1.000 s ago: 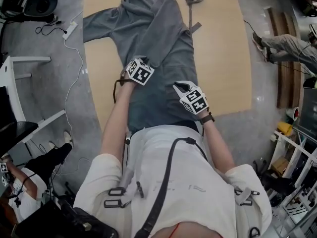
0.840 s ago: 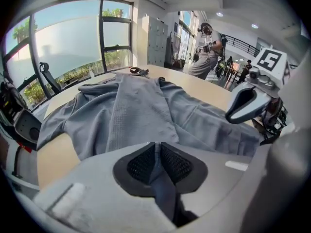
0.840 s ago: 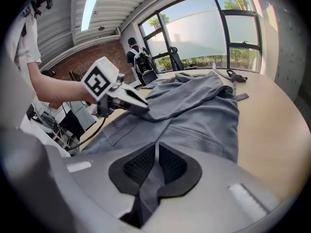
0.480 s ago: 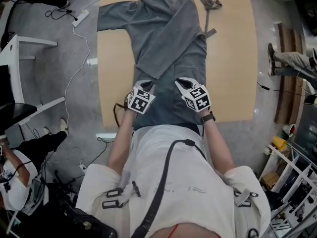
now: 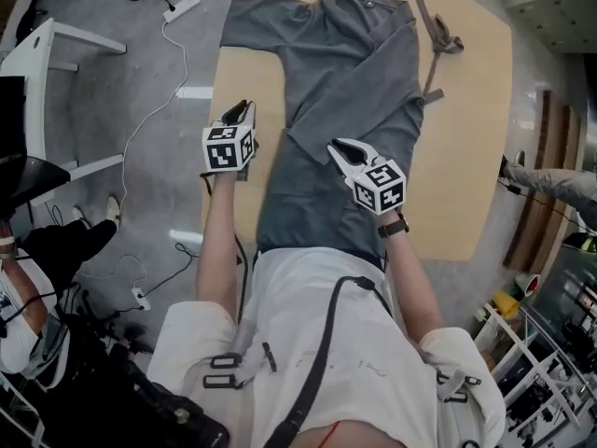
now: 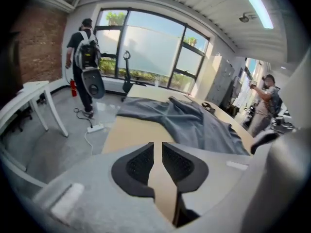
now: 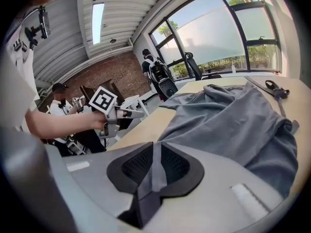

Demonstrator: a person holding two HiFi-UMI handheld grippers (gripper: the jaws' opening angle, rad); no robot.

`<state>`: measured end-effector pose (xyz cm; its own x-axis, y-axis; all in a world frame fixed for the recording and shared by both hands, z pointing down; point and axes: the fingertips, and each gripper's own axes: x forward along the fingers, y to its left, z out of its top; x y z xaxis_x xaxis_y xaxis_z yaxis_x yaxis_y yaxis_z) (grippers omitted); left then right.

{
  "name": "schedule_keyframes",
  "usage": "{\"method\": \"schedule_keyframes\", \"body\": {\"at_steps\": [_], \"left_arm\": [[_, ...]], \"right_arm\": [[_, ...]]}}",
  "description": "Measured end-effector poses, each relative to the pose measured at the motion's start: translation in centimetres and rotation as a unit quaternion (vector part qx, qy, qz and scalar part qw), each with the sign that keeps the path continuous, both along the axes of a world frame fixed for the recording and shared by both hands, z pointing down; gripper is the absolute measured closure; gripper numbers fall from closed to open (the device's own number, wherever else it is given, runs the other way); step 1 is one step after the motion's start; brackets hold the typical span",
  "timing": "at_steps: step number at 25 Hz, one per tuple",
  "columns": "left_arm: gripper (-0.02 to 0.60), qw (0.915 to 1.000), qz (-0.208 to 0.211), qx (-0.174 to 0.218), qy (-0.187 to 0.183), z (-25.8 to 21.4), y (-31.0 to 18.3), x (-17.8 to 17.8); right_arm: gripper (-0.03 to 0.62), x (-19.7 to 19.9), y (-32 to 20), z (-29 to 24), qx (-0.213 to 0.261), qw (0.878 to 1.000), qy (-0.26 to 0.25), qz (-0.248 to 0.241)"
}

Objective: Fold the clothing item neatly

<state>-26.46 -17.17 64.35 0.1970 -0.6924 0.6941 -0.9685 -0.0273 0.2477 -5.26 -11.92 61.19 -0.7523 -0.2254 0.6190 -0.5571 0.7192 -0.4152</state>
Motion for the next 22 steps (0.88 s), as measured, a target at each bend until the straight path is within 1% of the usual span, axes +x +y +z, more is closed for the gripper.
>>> {"method": "schedule_keyframes", "body": {"at_steps": [2, 3, 5, 6, 7, 9, 10, 11, 14, 16, 17, 18, 19, 20, 22], "left_arm": [[0.526, 0.9987, -0.043, 0.013, -0.023, 0.4, -2.3, -3.3], [0.526, 0.9978, -0.055, 0.016, -0.034, 0.7, -3.6, -4.6], [0.516, 0.9966, -0.061, 0.014, -0.054, 1.4, -6.3, -6.8], [0.494, 0.9964, -0.059, 0.008, -0.059, 2.0, -7.8, -7.8], [0.472, 0.9968, -0.057, 0.001, -0.056, 2.8, -9.3, -8.6], [0.407, 0.9982, -0.053, -0.016, -0.024, 4.4, -12.3, -9.8], [0.4, 0.9982, -0.053, -0.025, -0.009, 5.2, -13.7, -10.4], [0.4, 0.9979, -0.054, -0.035, -0.001, 5.9, -14.8, -11.0], [0.4, 0.9957, -0.059, -0.071, 0.005, 7.7, -16.7, -12.1], [0.407, 0.9943, -0.068, -0.082, 0.006, 8.0, -16.9, -12.3], [0.425, 0.994, -0.071, -0.083, -0.006, 7.8, -16.9, -12.4], [0.494, 0.9945, -0.066, -0.078, -0.025, 7.3, -16.8, -12.3], [0.557, 0.9957, -0.051, -0.067, -0.04, 6.5, -16.8, -11.7], [0.557, 0.9973, -0.029, -0.049, -0.047, 5.3, -16.8, -10.6], [0.558, 0.9985, 0.023, -0.002, -0.049, 2.0, -16.4, -7.1]], "right_arm": [[0.543, -0.9, -0.4, 0.0, 0.0, 1.0, 0.003, -0.015], [0.54, -1.2, -0.6, 0.0, 0.001, 1.0, 0.005, -0.02], [0.536, -1.7, -1.0, -0.1, 0.002, 1.0, 0.008, -0.024], [0.534, -1.8, -1.2, -0.1, 0.001, 1.0, 0.009, -0.023], [0.534, -1.9, -1.5, 0.0, 0.0, 1.0, 0.011, -0.02], [0.533, -1.8, -1.7, 0.2, -0.004, 1.0, 0.014, -0.014], [0.533, -1.6, -1.8, 0.3, -0.006, 1.0, 0.017, -0.012], [0.533, -1.4, -1.8, 0.4, -0.007, 1.0, 0.02, -0.01], [0.533, -0.1, -1.9, 0.9, -0.012, 0.999, 0.03, -0.001], [0.533, 0.6, -2.0, 1.2, -0.014, 0.999, 0.033, 0.009], [0.533, 0.9, -2.0, 1.2, -0.015, 0.999, 0.033, 0.016], [0.533, 1.2, -2.1, 1.3, -0.017, 0.999, 0.032, 0.023], [0.533, 1.4, -2.1, 1.3, -0.019, 0.999, 0.03, 0.03], [0.533, 1.5, -2.0, 1.2, -0.022, 0.999, 0.027, 0.035], [0.534, 1.5, -1.7, 1.1, -0.026, 0.999, 0.021, 0.039]]}}
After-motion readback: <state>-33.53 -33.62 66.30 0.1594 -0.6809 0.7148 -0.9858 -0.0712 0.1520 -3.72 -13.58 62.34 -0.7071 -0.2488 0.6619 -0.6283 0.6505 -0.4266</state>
